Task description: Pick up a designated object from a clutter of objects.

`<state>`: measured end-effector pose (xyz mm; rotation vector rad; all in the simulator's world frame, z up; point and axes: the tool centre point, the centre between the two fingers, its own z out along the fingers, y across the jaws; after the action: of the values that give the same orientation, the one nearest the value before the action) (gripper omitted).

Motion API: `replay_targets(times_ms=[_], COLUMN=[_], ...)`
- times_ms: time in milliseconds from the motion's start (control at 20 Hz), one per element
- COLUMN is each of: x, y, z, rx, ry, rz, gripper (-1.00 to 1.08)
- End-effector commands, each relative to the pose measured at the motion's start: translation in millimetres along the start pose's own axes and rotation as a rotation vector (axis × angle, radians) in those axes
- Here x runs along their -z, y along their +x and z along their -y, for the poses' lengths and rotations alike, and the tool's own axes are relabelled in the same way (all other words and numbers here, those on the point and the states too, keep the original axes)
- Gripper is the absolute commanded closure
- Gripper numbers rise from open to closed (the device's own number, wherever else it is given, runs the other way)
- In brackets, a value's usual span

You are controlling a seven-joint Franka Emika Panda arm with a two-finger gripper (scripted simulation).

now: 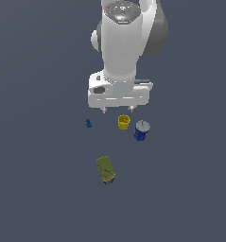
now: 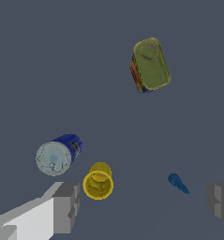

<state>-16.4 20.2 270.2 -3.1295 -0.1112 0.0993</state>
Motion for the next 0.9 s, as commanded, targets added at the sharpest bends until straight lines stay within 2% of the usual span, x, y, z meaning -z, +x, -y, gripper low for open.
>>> replay_targets(times_ms=[0,350,850], x=[-13,-63,-127], y=[1,-2,-22], z=[11,55,116], rx=[0.024,0.125,0.269], ry=[-0.006,-0.022,-0.025], rz=[-0.004,-0.023,-0.050], gripper=[-0.92,-0.92,-0.92])
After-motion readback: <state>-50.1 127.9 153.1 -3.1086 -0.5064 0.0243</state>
